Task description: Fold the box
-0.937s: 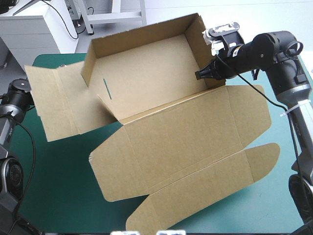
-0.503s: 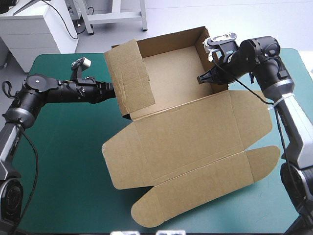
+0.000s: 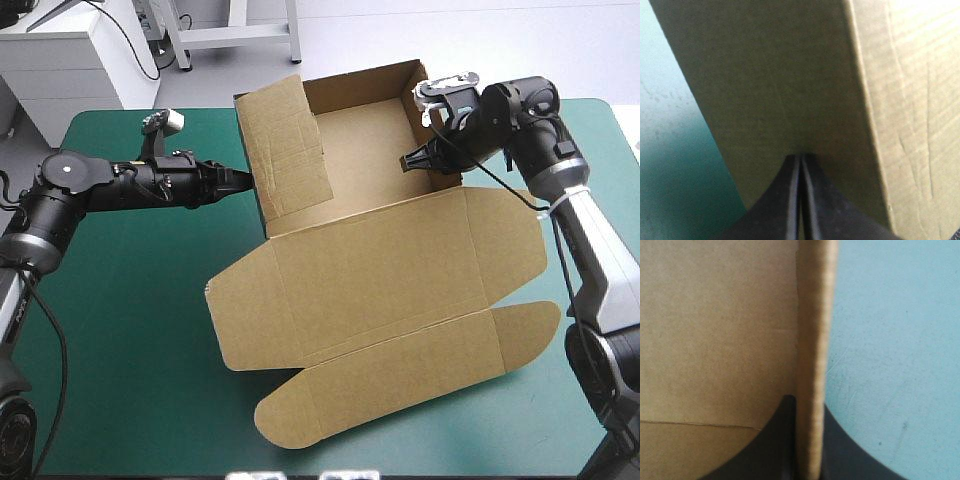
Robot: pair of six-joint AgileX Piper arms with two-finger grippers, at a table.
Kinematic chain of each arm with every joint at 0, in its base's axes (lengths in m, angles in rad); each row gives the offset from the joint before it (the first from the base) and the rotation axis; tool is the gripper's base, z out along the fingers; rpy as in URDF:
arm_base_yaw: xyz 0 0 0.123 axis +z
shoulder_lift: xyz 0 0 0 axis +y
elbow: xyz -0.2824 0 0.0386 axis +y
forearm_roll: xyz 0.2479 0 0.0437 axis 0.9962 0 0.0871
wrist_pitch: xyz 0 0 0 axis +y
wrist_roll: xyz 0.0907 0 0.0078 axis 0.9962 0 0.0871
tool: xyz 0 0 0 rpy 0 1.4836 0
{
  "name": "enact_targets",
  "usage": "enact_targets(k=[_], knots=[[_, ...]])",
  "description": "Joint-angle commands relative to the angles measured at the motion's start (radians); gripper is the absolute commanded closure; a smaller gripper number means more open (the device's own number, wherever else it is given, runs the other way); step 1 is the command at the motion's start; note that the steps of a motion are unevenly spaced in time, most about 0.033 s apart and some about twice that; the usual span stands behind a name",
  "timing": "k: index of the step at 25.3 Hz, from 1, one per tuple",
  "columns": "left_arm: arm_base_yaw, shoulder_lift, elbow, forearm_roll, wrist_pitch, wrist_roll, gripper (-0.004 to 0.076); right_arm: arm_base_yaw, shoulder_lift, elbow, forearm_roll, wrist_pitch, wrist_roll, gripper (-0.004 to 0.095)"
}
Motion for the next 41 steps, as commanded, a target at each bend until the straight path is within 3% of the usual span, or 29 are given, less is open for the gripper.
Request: enact_targets(k=[1,3,5,8,10,15,31,36,41], knots=[[-0.011,-0.043,-0.029,-0.084,0.005,-0.008,0.0732,0.001,-0.051,-0.025,0.036,-0.043,0.000,0.0922],[-0.011,-0.043,-0.029,-0.084,0.005,-0.008,0.0702,0.001,-0.051,-0.025,0.031,-0.041,0.000,0.0922],[-0.009,-0.043,-0.029,-0.084,0.005,-0.008,0.0575,0.001,-0.051,-0.025,0.022,-0.038,0.000,0.0922],[-0.009,-0.043,-0.029,-0.092,-0.017,-0.023,0.0226,0.001,-0.051,-0.025,-0.016,-0.028,0.000,0.0922],[-0.009,-0.043,-0.029,-0.099,-0.021,-0.078,0.0104,0.001,-0.051,-0.025,-0.037,-0.019,0.000,0.0922],[-0.009,-0.043,-0.029,-0.227,0.005,-0.093,0.0101,0.001,-0.051,-0.025,-0.044,-0.015,0.000,0.0922],[-0.015,-0.025,-0.029,-0.166,0.024,-0.102,0.0105,0.001,-0.051,-0.025,-0.046,-0.018,0.007,0.0922],[-0.066,-0.049,-0.030,-0.055,-0.082,-0.229,0.0105,0.001,-0.051,-0.025,-0.070,-0.036,0.020,0.0922],[-0.205,-0.060,-0.067,0.369,-0.182,-0.530,0.0105,0.003,-0.051,-0.025,-0.066,-0.044,0.027,0.0922]])
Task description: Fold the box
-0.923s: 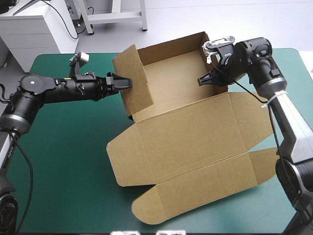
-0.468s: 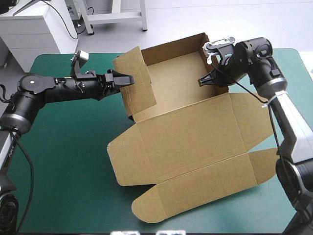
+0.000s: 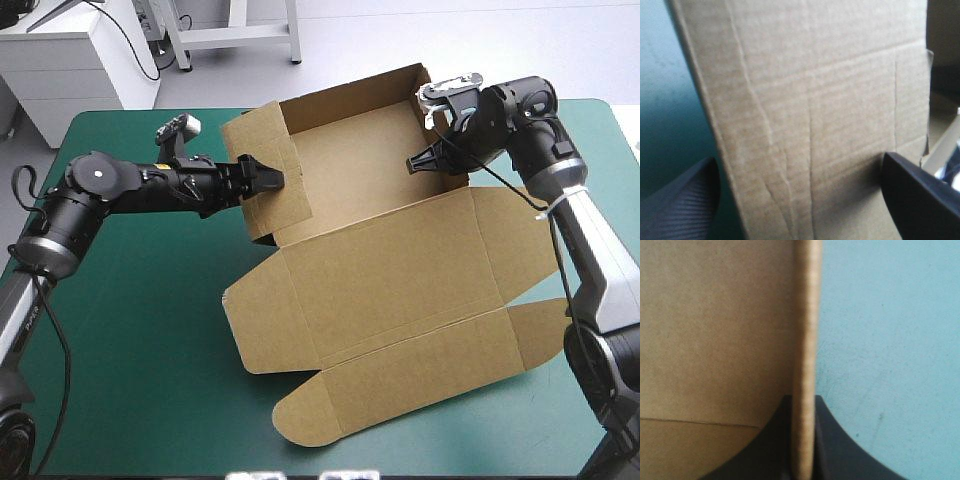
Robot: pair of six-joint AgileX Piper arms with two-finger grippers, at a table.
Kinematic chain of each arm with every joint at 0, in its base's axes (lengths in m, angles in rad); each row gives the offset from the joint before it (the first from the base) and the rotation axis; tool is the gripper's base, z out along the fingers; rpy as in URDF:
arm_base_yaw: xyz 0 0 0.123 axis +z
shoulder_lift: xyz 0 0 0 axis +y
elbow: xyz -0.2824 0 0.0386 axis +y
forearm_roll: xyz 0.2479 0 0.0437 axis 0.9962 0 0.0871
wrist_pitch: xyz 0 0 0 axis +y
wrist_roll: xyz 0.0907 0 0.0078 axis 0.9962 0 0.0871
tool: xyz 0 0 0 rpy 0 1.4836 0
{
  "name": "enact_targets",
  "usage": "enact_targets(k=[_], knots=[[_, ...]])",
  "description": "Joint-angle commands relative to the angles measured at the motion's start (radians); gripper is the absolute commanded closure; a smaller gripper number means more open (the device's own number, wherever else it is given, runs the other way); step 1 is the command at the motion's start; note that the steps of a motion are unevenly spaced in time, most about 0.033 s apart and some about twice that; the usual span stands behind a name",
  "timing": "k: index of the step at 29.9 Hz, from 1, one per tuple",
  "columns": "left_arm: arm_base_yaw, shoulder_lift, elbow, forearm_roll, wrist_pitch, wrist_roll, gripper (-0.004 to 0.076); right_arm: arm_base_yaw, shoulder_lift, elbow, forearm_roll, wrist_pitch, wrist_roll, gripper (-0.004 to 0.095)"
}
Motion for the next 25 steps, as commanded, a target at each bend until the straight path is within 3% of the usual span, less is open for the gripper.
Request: enact_targets(k=[1,6,12,25], knots=[[-0.112,-0.046,-0.060,0.269,-0.085,-0.240,0.0105,0.003,-0.053,-0.025,0.011,-0.058,0.013,0.0921],[-0.237,-0.046,-0.078,0.611,-0.156,-0.562,0.0105,0.040,-0.055,-0.030,-0.063,-0.064,0.020,0.0921],[-0.345,-0.043,-0.081,0.952,-0.141,-0.874,0.0105,0.081,-0.057,-0.081,-0.095,-0.061,0.050,0.0921],[-0.365,-0.026,-0.086,0.931,-0.196,-0.882,0.0106,0.110,-0.059,-0.156,-0.136,-0.010,0.053,0.0921]])
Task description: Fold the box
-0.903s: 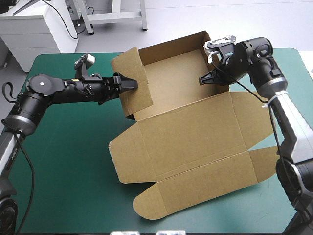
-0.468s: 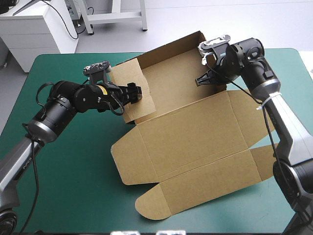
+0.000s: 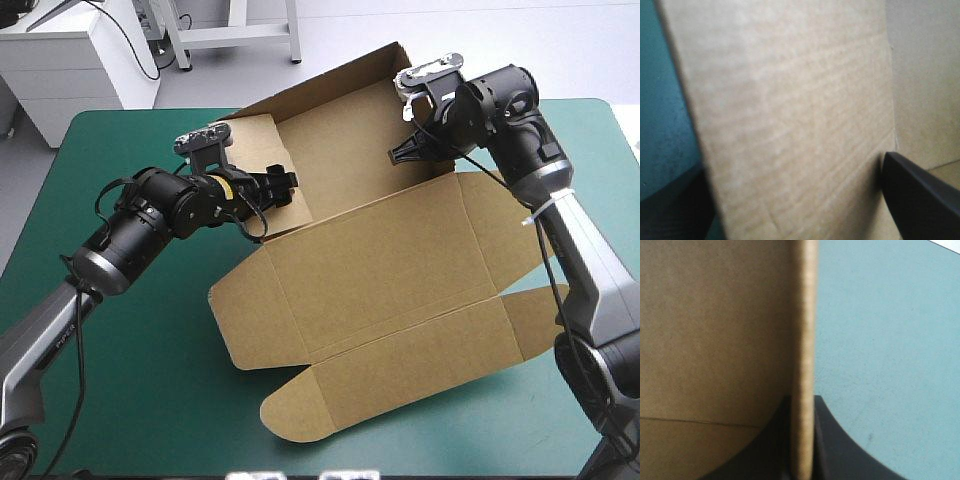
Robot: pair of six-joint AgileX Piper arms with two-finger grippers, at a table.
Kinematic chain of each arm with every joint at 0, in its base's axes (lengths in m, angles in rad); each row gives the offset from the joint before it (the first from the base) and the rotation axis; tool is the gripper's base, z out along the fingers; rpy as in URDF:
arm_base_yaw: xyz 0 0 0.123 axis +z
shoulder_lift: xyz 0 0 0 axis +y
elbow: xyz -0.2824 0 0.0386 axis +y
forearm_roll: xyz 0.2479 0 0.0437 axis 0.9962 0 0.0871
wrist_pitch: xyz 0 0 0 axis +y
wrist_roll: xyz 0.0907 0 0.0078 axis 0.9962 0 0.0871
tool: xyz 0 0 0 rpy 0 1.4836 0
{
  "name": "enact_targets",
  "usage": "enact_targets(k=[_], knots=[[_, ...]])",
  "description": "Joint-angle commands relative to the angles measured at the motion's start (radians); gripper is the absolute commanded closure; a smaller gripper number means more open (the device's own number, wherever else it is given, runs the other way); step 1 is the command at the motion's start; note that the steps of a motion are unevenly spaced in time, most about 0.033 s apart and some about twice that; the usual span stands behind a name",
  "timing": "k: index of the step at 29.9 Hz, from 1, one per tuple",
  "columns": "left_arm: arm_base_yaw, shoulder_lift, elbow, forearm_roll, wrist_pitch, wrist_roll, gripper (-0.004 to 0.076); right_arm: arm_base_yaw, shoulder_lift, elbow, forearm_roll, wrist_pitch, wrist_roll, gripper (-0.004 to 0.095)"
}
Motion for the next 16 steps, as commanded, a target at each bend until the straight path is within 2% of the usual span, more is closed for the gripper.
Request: enact_targets(k=[1,4,7,8,9,11,12,16], knots=[[-0.005,-0.033,-0.038,-0.013,-0.054,-0.002,0.0106,0.001,-0.059,-0.040,-0.025,-0.038,0.016,0.0920],[-0.005,-0.033,-0.038,-0.035,-0.063,0.000,0.0139,0.001,-0.059,-0.040,-0.035,-0.038,0.016,0.0921],[-0.005,-0.033,-0.038,-0.039,-0.078,0.000,0.0250,0.001,-0.059,-0.040,-0.041,-0.037,0.016,0.0921],[-0.005,-0.034,-0.038,-0.042,-0.081,0.000,0.0307,0.001,-0.059,-0.040,-0.043,-0.036,0.016,0.0921],[-0.005,-0.034,-0.038,-0.043,-0.083,-0.002,0.0402,0.001,-0.059,-0.040,-0.050,-0.036,0.016,0.0921],[-0.005,-0.034,-0.038,-0.053,-0.087,-0.013,0.0655,0.001,-0.059,-0.040,-0.073,-0.032,0.016,0.0921],[-0.005,-0.034,-0.038,-0.069,-0.090,-0.021,0.0729,0.001,-0.059,-0.040,-0.079,-0.030,0.016,0.0921],[-0.005,-0.028,-0.038,-0.158,-0.104,-0.024,0.0715,0.001,-0.059,-0.040,-0.088,-0.023,0.016,0.0921]])
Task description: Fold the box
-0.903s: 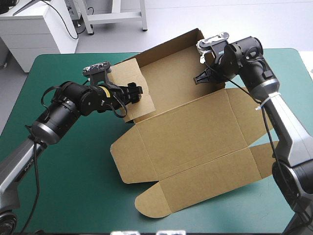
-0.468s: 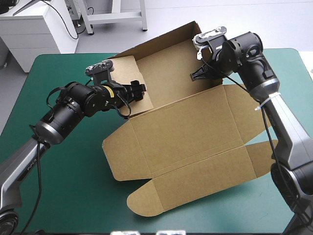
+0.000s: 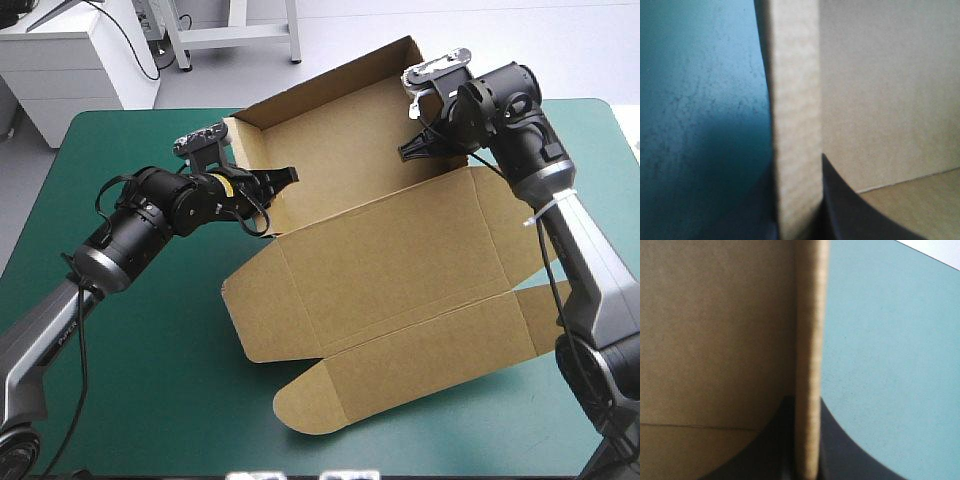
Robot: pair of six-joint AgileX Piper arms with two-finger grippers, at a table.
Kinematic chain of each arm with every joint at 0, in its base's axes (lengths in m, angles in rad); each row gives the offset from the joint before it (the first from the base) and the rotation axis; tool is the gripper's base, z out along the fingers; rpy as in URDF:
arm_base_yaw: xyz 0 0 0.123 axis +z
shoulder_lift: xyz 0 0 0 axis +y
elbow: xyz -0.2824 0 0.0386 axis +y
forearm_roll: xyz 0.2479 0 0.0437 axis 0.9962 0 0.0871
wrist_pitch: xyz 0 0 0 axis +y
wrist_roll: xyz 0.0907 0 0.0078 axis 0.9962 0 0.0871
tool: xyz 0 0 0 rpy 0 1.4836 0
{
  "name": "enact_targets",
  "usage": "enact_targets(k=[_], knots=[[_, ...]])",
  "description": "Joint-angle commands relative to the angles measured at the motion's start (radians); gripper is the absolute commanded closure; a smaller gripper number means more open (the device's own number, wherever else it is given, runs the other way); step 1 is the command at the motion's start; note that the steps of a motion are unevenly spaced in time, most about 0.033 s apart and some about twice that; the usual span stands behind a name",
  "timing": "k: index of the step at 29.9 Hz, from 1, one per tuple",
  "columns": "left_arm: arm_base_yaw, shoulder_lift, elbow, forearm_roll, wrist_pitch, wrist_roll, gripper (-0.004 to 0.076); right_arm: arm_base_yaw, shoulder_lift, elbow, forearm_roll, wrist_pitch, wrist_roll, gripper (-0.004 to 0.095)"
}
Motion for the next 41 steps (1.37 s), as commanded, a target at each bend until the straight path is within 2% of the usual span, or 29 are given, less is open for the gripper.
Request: enact_targets(k=[1,11,16,19,21,25,28,31,35,41], knots=[[-0.009,-0.032,-0.034,-0.103,-0.086,-0.001,0.0715,0.001,-0.054,-0.032,-0.003,-0.031,0.007,0.0921],[-0.009,-0.030,-0.053,-0.113,-0.086,0.002,0.0732,0.001,-0.052,-0.032,-0.003,-0.026,0.020,0.0922],[-0.009,-0.030,-0.053,-0.191,-0.090,0.122,0.0732,0.001,-0.052,-0.032,-0.027,-0.017,0.020,0.0922],[-0.007,-0.030,-0.057,-0.170,-0.064,0.132,0.0732,0.001,-0.052,-0.032,-0.027,0.007,0.022,0.0922],[-0.005,-0.028,-0.074,-0.132,-0.022,0.130,0.0732,0.001,-0.052,-0.030,-0.027,0.007,0.048,0.0922],[-0.005,0.008,-0.166,-0.039,0.126,0.125,0.0732,-0.001,-0.052,-0.019,-0.010,0.007,0.103,0.0922],[-0.005,0.065,-0.270,-0.007,0.239,0.125,0.0733,-0.009,-0.052,0.007,0.049,0.007,0.113,0.0922],[-0.005,0.153,-0.390,0.014,0.359,0.134,0.0732,-0.029,-0.052,0.056,0.117,0.007,0.113,0.0922],[-0.005,0.287,-0.551,0.021,0.539,0.182,0.0732,-0.051,-0.052,0.146,0.125,0.007,0.115,0.0922],[-0.005,0.417,-0.648,-0.057,0.558,0.209,0.0732,-0.114,-0.052,0.292,0.204,-0.009,0.098,0.0922]])
